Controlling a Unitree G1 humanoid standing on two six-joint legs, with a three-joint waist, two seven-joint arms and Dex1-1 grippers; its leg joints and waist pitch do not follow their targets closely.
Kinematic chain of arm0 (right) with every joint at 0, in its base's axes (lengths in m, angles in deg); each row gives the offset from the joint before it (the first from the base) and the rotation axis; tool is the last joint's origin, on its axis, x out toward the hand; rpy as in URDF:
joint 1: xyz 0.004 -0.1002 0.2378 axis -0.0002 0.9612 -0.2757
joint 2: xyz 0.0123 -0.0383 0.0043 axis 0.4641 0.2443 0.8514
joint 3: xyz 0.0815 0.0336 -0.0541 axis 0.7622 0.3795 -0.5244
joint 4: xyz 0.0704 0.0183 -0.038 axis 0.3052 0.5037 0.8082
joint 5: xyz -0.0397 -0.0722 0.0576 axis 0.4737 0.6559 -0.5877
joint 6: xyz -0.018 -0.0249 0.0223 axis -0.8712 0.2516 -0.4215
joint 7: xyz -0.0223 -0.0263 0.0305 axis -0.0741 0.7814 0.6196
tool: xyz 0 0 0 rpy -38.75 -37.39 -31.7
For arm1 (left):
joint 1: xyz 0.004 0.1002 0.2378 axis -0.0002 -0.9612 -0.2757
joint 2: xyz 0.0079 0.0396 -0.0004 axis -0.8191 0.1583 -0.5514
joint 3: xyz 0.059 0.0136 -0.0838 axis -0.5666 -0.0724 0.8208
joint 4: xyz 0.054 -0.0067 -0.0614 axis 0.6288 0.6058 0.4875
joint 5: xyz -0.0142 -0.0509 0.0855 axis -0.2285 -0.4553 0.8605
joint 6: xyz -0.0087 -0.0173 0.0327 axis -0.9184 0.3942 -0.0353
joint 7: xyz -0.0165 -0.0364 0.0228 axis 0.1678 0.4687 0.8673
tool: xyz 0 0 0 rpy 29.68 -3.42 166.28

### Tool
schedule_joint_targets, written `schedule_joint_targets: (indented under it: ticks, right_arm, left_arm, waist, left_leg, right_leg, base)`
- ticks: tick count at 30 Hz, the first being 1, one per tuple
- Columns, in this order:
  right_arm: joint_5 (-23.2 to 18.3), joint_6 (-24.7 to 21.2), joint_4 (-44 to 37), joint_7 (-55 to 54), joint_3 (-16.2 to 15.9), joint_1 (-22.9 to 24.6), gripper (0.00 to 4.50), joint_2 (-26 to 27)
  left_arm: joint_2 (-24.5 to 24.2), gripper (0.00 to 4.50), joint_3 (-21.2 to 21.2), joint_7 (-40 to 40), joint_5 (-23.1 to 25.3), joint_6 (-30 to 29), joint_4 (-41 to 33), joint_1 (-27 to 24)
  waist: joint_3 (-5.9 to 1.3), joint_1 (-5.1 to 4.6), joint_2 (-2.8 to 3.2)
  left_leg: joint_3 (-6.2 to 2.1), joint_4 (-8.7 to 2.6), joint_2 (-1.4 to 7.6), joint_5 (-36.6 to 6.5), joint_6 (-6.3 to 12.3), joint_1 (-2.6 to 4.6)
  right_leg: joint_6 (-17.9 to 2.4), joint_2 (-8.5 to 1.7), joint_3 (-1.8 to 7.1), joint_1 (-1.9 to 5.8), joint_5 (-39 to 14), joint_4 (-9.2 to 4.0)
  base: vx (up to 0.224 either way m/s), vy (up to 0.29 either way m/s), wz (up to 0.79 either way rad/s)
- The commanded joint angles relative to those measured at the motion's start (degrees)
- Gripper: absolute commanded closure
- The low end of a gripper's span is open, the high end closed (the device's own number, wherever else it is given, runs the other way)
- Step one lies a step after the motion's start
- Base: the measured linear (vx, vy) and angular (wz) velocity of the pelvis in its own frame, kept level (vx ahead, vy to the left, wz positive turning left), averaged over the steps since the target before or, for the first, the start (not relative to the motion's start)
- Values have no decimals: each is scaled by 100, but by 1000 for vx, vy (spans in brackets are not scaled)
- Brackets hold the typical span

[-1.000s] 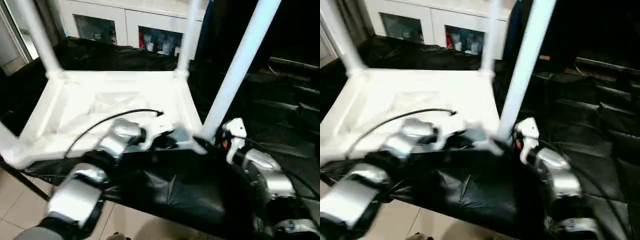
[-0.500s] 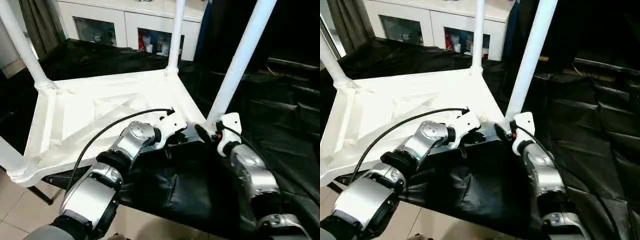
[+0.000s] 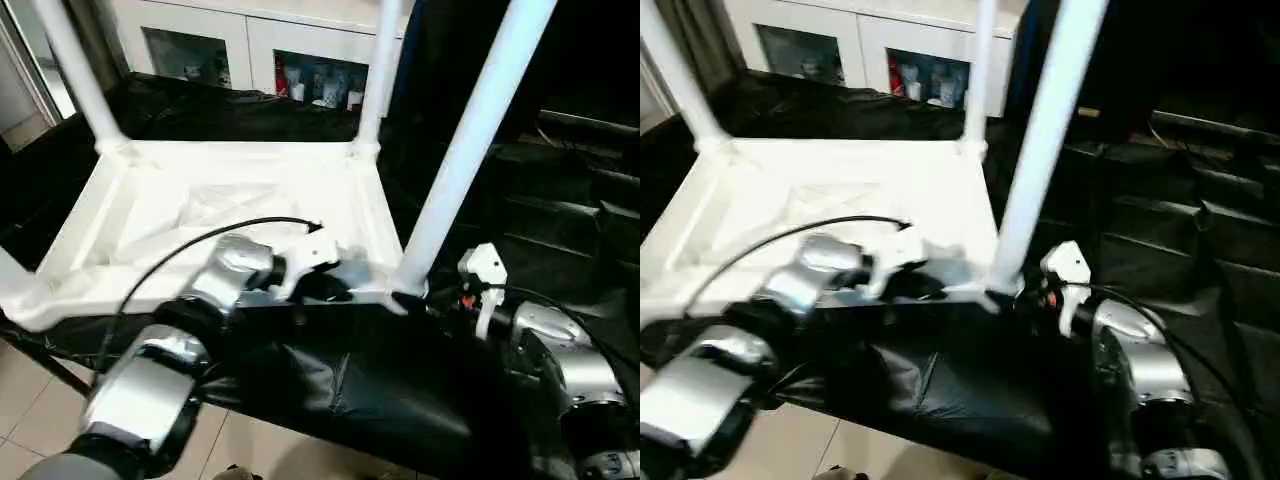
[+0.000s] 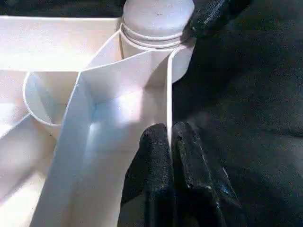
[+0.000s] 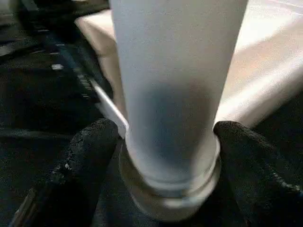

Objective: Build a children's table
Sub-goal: Rotate leg to tighten

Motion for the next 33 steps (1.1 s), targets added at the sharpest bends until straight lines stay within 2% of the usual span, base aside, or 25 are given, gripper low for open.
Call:
schedule_joint_targets:
  ticks: [1, 5, 6, 7, 10, 16, 21, 23, 25, 26, 28, 29, 30, 32, 33]
  right_arm:
    - [-92, 4, -217, 329, -98, -10, 88, -37]
    - [-86, 50, -192, 389, -121, 3, 88, -25]
    - [-112, 34, -214, 430, -159, 25, 88, -2]
    - [-124, 25, -224, 450, -175, 34, 114, 11]
    - [-141, 14, -228, 481, -194, 41, 126, 20]
    - [-164, -26, -211, 595, -243, 63, 186, 47]
    - [-221, -90, -169, 510, -192, 115, 203, 121]
    - [-66, -25, -103, 47, -154, 212, 206, 274]
    - [173, 0, 122, -741, -87, 226, 208, 558]
    - [181, -5, 133, -771, -84, 223, 208, 570]
    - [372, -124, 418, -1792, 24, 97, 209, 989]
    - [403, -144, 442, -1950, 34, 80, 209, 1057]
    - [464, -198, 479, -2272, 73, 40, 209, 1168]
    - [486, -331, 563, -2780, 162, -50, 209, 1407]
    - [522, -441, 627, -3240, 230, -134, 209, 1628]
  left_arm:
    - [-1, 450, 6, -377, -229, -31, -123, -92]
    - [-129, 450, 12, -487, -229, -10, -140, -148]
    - [-149, 450, 18, -500, -236, -9, -156, -170]
    - [-153, 450, 19, -499, -240, -9, -166, -178]
    - [-162, 450, 23, -505, -247, -26, -204, -198]
    - [-142, 450, 60, -443, -216, -24, -281, -254]
    - [-85, 450, 78, -73, -119, 49, -169, -204]
    - [40, 450, 108, 549, 27, 36, 13, -102]
    - [266, 450, 166, 1277, 139, -21, 232, 33]
    - [275, 450, 168, 1302, 142, -24, 239, 38]
    - [609, 450, 138, 1956, 263, -93, 403, 164]
    - [664, 450, 127, 2056, 285, -100, 425, 180]
    - [755, 450, 124, 2182, 305, -106, 458, 209]
    - [966, 450, 90, 2382, 343, -170, 499, 256]
    - [1188, 450, 51, 2589, 385, -222, 538, 297]
  waist:
    - [-294, 44, -72]
    - [-304, 79, -71]
    - [-306, 84, -89]
    - [-305, 100, -79]
    - [-301, 116, -88]
    - [-306, 131, -92]
    - [-305, 145, -93]
    - [-295, 147, -85]
    - [-287, 124, -102]
    - [-277, 108, -101]
    - [-263, 90, -103]
    - [-252, 62, -96]
    - [-254, 58, -99]
    - [-256, 28, -55]
    - [-244, -8, -62]
  left_leg:
    - [-63, -350, 260, -1208, 594, 58]
    - [-58, -339, 257, -1060, 582, 58]
    - [-55, -336, 255, -1045, 584, 56]
    - [-53, -334, 254, -1042, 586, 60]
    - [-53, -336, 249, -1049, 564, 60]
    - [-48, -328, 243, -1010, 562, 62]
    - [-48, -325, 242, -1028, 570, 67]
    - [-46, -331, 248, -1076, 542, 71]
    - [-68, -354, 228, -1269, 424, 88]
    - [-75, -367, 222, -1384, 333, 98]
    - [-101, -394, 215, -1585, 208, 106]
    - [-113, -411, 214, -1689, 136, 108]
    - [-119, -418, 209, -1756, 116, 114]
    - [-129, -427, 208, -1832, 73, 115]
    - [-127, -436, 202, -1937, 48, 121]
  right_leg:
    - [-1515, -283, 150, 249, -1011, -313]
    - [-1580, -291, 153, 256, -786, -278]
    - [-1579, -290, 152, 257, -772, -274]
    - [-1580, -292, 154, 254, -766, -272]
    - [-1532, -298, 158, 254, -863, -280]
    - [-1509, -291, 159, 256, -845, -275]
    - [-1487, -292, 158, 252, -900, -286]
    - [-1455, -294, 166, 223, -983, -300]
    - [-1360, -309, 164, 225, -1355, -347]
    - [-1276, -311, 171, 201, -1623, -377]
    - [-1127, -324, 168, 198, -2085, -429]
    - [-1040, -314, 173, 174, -2267, -447]
    - [-995, -314, 166, 177, -2369, -464]
    - [-932, -313, 178, 171, -2387, -484]
    - [-907, -295, 176, 147, -2434, -496]
  base:
    - [0, 0, 0]
    - [0, 0, 0]
    - [0, 0, 0]
    - [0, 0, 0]
    - [0, 0, 0]
    - [0, 0, 0]
    - [0, 0, 0]
    - [0, 0, 0]
    - [0, 0, 0]
    - [0, 0, 0]
    - [0, 0, 0]
    - [0, 0, 0]
    - [0, 0, 0]
    - [0, 0, 0]
    - [0, 0, 0]
